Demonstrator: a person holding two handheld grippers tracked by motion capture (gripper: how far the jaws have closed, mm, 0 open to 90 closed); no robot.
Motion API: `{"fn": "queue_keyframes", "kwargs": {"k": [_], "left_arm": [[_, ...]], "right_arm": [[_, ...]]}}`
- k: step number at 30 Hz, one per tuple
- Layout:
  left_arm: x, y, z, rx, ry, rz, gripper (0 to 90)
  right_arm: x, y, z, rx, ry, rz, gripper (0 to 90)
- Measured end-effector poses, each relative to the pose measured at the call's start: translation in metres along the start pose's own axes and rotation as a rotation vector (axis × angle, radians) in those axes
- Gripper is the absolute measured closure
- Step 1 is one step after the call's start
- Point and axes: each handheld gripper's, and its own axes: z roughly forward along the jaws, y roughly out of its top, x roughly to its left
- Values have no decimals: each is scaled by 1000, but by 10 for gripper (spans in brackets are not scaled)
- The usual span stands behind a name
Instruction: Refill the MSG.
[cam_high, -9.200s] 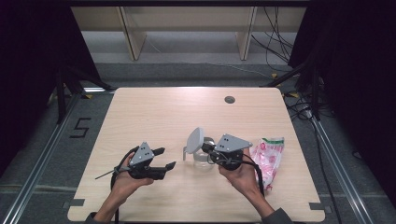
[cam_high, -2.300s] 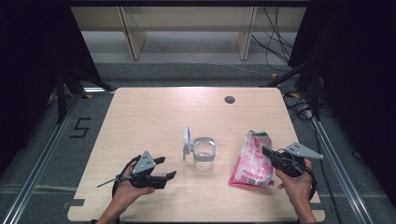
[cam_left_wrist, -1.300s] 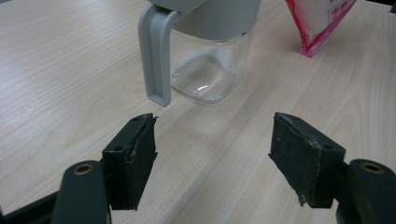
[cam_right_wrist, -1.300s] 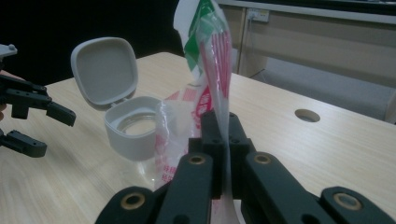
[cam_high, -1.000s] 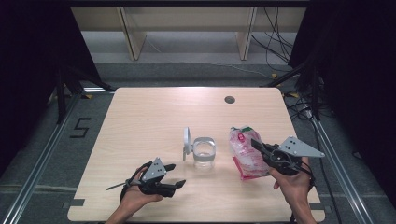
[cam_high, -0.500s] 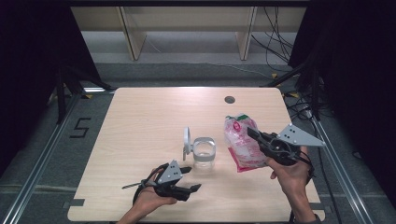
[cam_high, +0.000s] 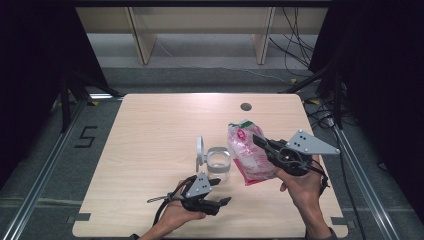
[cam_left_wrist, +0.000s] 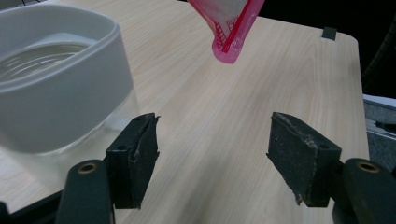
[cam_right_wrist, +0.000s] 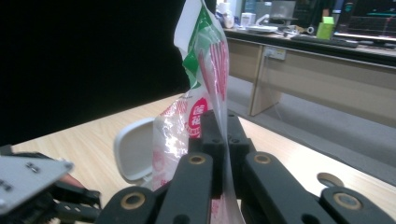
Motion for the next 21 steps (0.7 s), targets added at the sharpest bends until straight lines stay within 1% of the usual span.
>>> {"fn": "queue_keyframes", "kwargs": {"k": [1, 2, 3, 4, 5, 6, 7, 8, 9, 10, 11, 12, 13, 15, 16, 17, 18, 19, 20, 21], "left_arm": [[-3, 2, 6, -11, 8, 0, 325], [-5, 3, 9, -15, 10, 3, 327], [-6, 4, 12, -20, 10, 5, 327], [-6, 4, 12, -20, 10, 5, 328], [-9, 7, 17, -25, 36, 11, 331], [-10, 8, 20, -30, 32, 0, 333], [-10, 8, 20, -30, 32, 0, 334], [-11, 9, 23, -43, 19, -18, 334], [-12, 11, 24, -38, 30, -11, 338], [-15, 12, 27, -57, 30, -20, 343], [-15, 12, 28, -54, 35, -9, 345], [-16, 13, 30, -70, 40, -13, 365], [-16, 14, 30, -77, 49, -6, 382], [-17, 16, 31, -85, 68, -3, 400], [-18, 16, 33, -97, 64, -4, 421], [-18, 17, 34, -104, 52, 2, 461], [-18, 17, 34, -104, 52, 2, 498], [-20, 17, 34, -117, 51, 8, 498], [-22, 17, 34, -116, 78, 19, 615], [-23, 16, 37, -131, 70, -3, 624]], "right_arm": [[2, 1, 1, -6, 3, 3, 900], [2, 2, 2, -15, -1, -29, 900], [4, 3, 2, -10, 8, -17, 900], [4, 3, 2, -10, 8, -17, 900], [6, 4, 5, -22, 5, -25, 900], [7, 5, 5, -24, 18, -18, 900], [9, 5, 6, -25, 7, -12, 900], [9, 5, 6, -25, 7, -12, 900], [9, 5, 7, -24, 16, -24, 900], [11, 5, 8, -23, 30, -19, 900], [13, 6, 9, -19, 26, -20, 900], [16, 6, 11, -22, 36, -24, 900], [17, 6, 11, -17, 39, -25, 900], [16, 7, 13, -24, 45, -49, 900], [17, 7, 13, -19, 38, -41, 900], [19, 6, 15, -26, 54, -20, 900], [20, 6, 16, -13, 58, -18, 900], [20, 6, 16, -13, 58, -18, 900], [19, 6, 17, -20, 51, -45, 900], [19, 6, 18, -21, 52, -38, 900]]}}
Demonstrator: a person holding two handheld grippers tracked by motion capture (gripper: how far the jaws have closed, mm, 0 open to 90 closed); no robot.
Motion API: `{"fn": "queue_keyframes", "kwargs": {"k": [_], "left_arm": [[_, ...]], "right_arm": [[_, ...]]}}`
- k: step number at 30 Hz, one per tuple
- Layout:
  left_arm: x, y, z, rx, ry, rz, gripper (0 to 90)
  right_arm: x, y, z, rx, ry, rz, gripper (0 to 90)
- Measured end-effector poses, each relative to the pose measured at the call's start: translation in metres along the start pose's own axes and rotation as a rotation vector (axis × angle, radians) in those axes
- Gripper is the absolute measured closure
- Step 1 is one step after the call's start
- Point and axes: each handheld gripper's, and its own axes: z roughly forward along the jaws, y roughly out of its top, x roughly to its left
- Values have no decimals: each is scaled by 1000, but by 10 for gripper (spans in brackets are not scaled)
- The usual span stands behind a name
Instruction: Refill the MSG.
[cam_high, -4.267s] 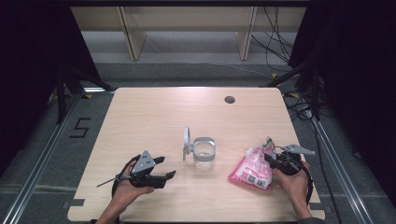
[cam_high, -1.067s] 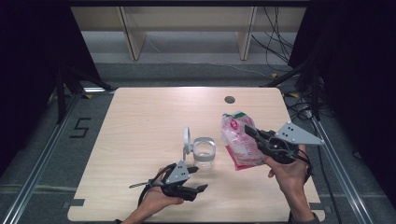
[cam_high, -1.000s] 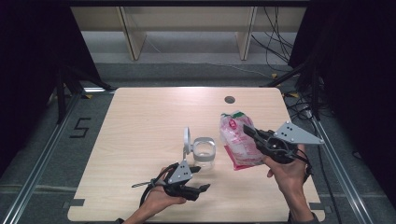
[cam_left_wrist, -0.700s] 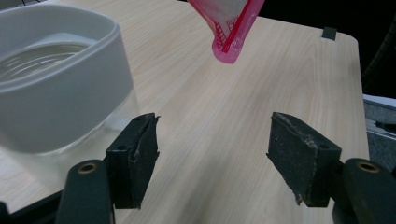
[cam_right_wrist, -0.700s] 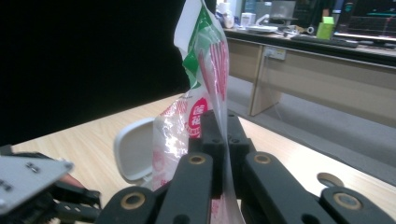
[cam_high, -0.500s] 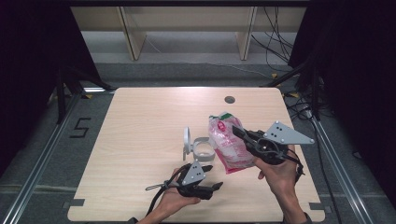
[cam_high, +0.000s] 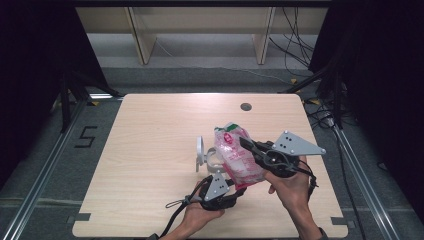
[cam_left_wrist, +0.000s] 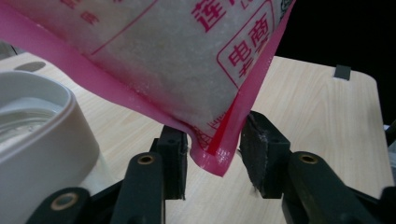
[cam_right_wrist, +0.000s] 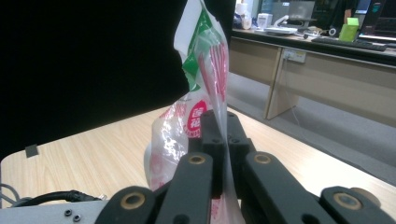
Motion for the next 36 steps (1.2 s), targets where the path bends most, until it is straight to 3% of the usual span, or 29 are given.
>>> {"fn": "queue_keyframes", "kwargs": {"k": [1, 2, 3, 8, 12, 13, 15, 16, 20, 23, 24, 26, 27, 30, 31, 33, 34, 35, 36], "left_arm": [[2, 0, -1, 28, 22, 39, 643], [2, -1, 0, 18, 16, 37, 660], [2, -1, 1, 12, 25, 36, 683], [-3, -1, 3, -26, 63, 44, 782], [-4, 2, 5, -16, 84, 54, 790], [-4, 4, 8, -20, 81, 20, 794], [-5, 5, 9, -22, 93, 31, 796], [-9, 7, 11, -23, 109, 55, 798], [-11, 9, 16, -35, 120, 8, 799], [-11, 8, 19, -42, 138, 28, 800], [-11, 9, 20, -39, 140, 6, 800], [-11, 9, 22, -44, 127, 3, 800], [-13, 10, 23, -39, 161, 32, 801], [-14, 9, 23, -42, 174, 20, 801], [-15, 9, 22, -41, 185, 36, 801], [-18, 8, 24, -48, 187, 20, 801], [-19, 8, 26, -52, 217, 36, 801], [-21, 7, 28, -66, 219, 8, 801], [-21, 7, 28, -62, 225, 21, 802]], "right_arm": [[1, 0, 0, 12, 1, 8, 900], [3, -1, 1, 14, 24, 40, 900], [2, -1, 2, -2, 4, 11, 900], [-4, 1, 2, -3, -17, 13, 900], [-7, 3, 4, 3, -15, 23, 900], [-9, 3, 5, -7, -35, 11, 900], [-10, 5, 6, -6, -42, 18, 900], [-12, 6, 7, -2, -40, 24, 900], [-16, 7, 9, 3, -46, 32, 900], [-17, 8, 10, 11, -46, 35, 900], [-18, 8, 12, 19, -53, 47, 900], [-19, 7, 14, 13, -50, 31, 900], [-18, 8, 15, 20, -52, 52, 900], [-18, 8, 16, 31, -40, 64, 900], [-20, 8, 17, 23, -39, 52, 900], [-20, 9, 19, 31, -46, 26, 900], [-18, 9, 19, 42, -47, 47, 900], [-17, 9, 20, 50, -35, 57, 900], [-15, 9, 21, 50, -34, 73, 900]]}}
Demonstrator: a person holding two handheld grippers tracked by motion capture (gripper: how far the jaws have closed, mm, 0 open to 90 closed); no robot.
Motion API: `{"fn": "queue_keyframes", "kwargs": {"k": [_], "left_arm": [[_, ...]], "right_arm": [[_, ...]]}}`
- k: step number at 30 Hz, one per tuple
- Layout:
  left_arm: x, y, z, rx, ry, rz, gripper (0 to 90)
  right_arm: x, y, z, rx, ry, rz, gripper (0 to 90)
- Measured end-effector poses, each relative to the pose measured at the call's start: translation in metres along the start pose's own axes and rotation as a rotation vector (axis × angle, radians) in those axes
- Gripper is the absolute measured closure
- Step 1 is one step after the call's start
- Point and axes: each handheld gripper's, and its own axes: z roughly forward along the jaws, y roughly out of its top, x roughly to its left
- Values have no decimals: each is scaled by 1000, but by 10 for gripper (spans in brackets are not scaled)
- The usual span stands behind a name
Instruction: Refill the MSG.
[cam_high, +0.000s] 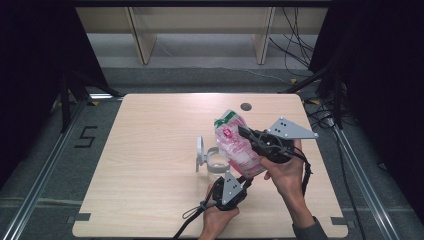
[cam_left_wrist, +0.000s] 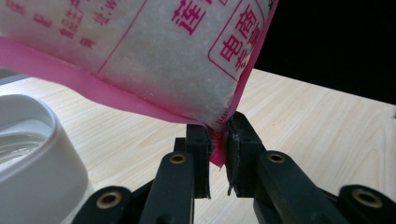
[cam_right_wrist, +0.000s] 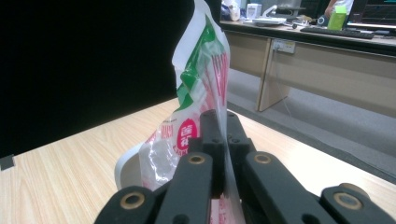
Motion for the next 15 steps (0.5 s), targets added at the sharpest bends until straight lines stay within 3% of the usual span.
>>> {"fn": "queue_keyframes", "kwargs": {"k": [2, 4, 6, 7, 10, 11, 13, 15], "left_arm": [[0, 0, 1, -6, -1, 13, 802], [-3, 0, 3, -4, -14, -13, 802], [-4, 0, 3, -5, -16, -11, 802], [-5, -2, 4, -15, -12, -31, 802], [-5, -2, 5, -16, -21, -37, 803], [-5, -1, 4, -18, -21, -35, 803], [-6, -1, 4, -24, -21, -47, 803], [-6, 1, 5, -26, -29, -47, 803]], "right_arm": [[-1, 1, 2, -8, -17, -57, 900], [2, 0, 4, 10, -4, -9, 900], [1, -1, 6, -2, 1, -26, 900], [0, -1, 7, 6, -7, -32, 900], [2, -1, 9, 7, -2, -23, 900], [1, -1, 11, 3, -7, -45, 900], [3, -1, 10, 15, 3, -6, 900], [3, 0, 11, 7, -1, -5, 900]]}}
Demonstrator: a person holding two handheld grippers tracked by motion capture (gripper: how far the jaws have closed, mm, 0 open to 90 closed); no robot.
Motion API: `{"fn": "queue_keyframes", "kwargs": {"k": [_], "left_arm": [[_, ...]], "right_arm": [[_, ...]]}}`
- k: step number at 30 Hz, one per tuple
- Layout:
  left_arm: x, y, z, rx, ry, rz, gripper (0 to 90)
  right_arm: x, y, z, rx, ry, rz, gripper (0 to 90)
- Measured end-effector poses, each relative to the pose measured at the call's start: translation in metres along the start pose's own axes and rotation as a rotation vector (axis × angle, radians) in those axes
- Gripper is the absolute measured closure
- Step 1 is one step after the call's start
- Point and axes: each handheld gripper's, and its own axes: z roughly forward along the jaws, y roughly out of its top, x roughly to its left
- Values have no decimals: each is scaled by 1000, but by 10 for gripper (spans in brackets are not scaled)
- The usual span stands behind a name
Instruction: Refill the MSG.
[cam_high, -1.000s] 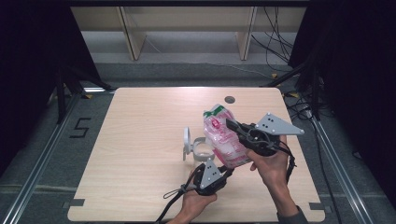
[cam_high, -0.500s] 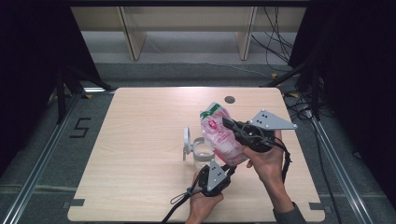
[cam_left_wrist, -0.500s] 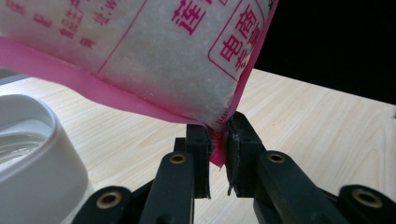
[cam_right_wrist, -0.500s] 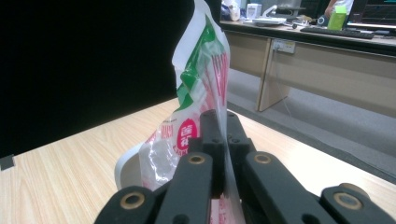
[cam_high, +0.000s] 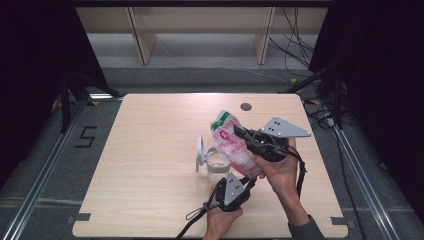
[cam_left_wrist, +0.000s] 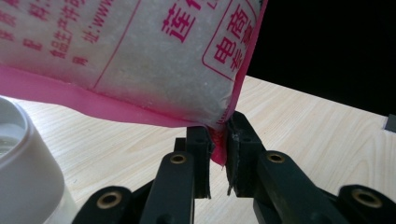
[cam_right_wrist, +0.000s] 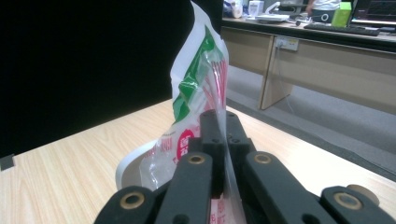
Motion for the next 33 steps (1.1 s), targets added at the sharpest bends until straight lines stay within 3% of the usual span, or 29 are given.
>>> {"fn": "queue_keyframes", "kwargs": {"k": [1, 2, 11, 13, 17, 19, 22, 25, 26, 33], "left_arm": [[0, 0, 0, 0, 2, 5, 803], [-2, 0, 2, -18, -6, -19, 803], [-5, 0, 8, -21, -23, -38, 803], [-5, 0, 9, -27, -31, -39, 803], [-5, 1, 12, -28, -39, -50, 803], [-5, 1, 12, -27, -36, -52, 803], [-5, 1, 13, -23, -34, -42, 803], [-4, 2, 15, -28, -39, -47, 804], [-4, 2, 15, -28, -35, -56, 804], [-3, 1, 17, -36, -45, -63, 805]], "right_arm": [[-1, 0, 1, -3, 4, 2, 900], [0, 0, 1, -3, 7, 4, 900], [-3, -2, 5, 16, -2, -16, 900], [-3, -2, 5, 18, -14, 9, 900], [-5, -2, 9, 13, -27, -28, 900], [-5, -2, 10, 17, -30, -11, 900], [-5, -2, 12, 13, -38, -48, 900], [-3, -2, 13, 26, -38, -37, 900], [-4, -2, 14, 21, -49, -61, 900], [0, -4, 20, 47, -44, -74, 900]]}}
